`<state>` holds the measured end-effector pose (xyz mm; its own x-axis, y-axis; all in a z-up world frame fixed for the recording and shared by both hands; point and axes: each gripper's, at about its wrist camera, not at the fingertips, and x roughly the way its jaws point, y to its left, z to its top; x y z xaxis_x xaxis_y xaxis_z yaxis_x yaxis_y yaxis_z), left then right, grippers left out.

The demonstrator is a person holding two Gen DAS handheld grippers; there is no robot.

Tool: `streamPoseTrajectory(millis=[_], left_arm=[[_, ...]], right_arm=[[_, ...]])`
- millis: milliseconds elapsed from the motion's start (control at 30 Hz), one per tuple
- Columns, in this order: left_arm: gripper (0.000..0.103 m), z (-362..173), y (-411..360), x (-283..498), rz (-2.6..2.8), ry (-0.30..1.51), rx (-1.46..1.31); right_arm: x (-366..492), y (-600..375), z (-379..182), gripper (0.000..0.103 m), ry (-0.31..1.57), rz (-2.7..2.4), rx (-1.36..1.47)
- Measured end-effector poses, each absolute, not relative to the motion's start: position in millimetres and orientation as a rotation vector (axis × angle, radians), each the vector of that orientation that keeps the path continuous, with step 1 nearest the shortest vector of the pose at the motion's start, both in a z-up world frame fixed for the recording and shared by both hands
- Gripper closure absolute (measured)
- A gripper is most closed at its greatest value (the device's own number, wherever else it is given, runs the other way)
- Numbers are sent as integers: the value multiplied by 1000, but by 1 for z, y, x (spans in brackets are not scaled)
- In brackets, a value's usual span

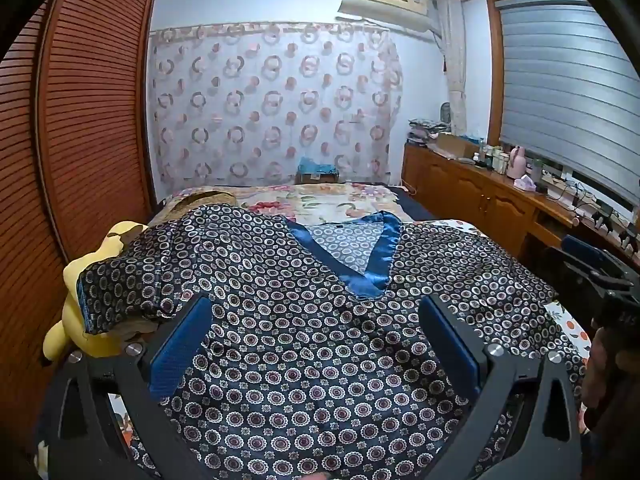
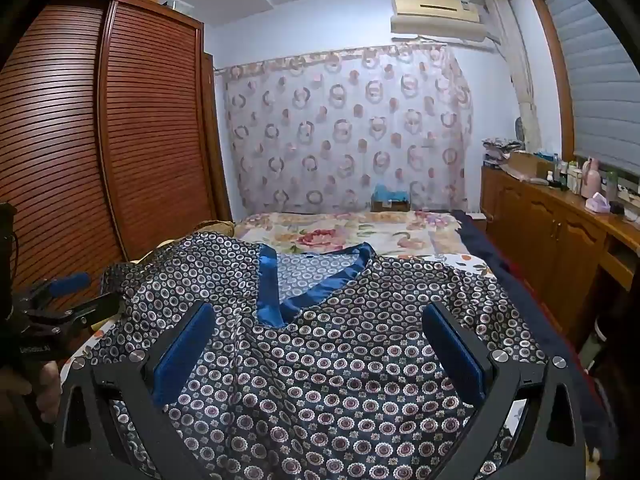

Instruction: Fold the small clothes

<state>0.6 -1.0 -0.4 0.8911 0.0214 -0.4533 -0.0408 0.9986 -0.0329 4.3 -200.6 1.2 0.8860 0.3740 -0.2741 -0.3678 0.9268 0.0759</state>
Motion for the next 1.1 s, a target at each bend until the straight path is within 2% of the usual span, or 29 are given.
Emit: streamPoseTrajectory(millis=[1100], left_arm=[[0, 2, 1, -3, 20, 444, -56]], right_arm=[[1, -201, 1, 0, 283, 383, 19]])
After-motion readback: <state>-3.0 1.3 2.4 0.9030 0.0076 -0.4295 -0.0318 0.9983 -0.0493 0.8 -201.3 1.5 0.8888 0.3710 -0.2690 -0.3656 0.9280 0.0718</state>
